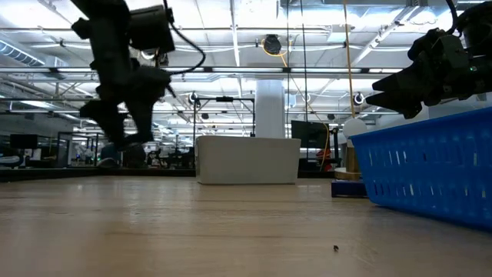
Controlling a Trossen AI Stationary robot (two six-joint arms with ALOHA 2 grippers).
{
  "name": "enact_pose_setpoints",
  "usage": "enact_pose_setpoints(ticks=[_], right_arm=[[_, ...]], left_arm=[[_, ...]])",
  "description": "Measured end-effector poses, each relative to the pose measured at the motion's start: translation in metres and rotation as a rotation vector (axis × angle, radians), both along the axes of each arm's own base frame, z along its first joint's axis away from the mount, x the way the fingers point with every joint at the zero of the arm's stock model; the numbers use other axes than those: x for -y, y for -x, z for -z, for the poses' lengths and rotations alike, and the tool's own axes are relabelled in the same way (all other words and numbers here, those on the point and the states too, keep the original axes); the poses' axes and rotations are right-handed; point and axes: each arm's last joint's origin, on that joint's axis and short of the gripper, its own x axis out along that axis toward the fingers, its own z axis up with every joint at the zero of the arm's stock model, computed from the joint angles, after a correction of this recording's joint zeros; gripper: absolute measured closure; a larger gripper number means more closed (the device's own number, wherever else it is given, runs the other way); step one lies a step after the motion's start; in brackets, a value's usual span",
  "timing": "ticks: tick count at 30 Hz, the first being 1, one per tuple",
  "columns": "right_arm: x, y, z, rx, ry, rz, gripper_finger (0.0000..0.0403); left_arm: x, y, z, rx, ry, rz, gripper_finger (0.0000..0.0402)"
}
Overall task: Pick & Place Office items
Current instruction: Put the black timer into the blue bin
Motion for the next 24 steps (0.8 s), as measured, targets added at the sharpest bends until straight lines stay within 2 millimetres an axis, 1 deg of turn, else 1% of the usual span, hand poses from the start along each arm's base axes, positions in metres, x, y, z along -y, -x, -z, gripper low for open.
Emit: enact_pose_setpoints(ticks=[5, 9, 16, 20, 24], right_arm=[[0.000, 0.000, 0.000, 0.000, 0.000, 0.000, 0.0160], [0.000, 0.000, 0.000, 0.000, 0.000, 0.000, 0.0160], [0.000, 0.000, 0.000, 0.000, 0.000, 0.000, 0.0160], [0.000, 0.000, 0.000, 0.000, 0.000, 0.000, 0.0160], [0.000, 0.000, 0.000, 0.000, 0.000, 0.000, 0.0161]], left_arm=[[0.007, -0.015, -0.021, 0.116, -0.010, 0.064, 0.0118], [0.013, -0.028, -0.042, 0.223, -0.030, 0.110, 0.0118], [0.022, -0.048, -0.082, 0.452, -0.129, 0.253, 0.0118], [0.026, -0.055, -0.100, 0.549, -0.190, 0.324, 0.0118], [0.031, -0.059, -0.111, 0.619, -0.248, 0.396, 0.0118]])
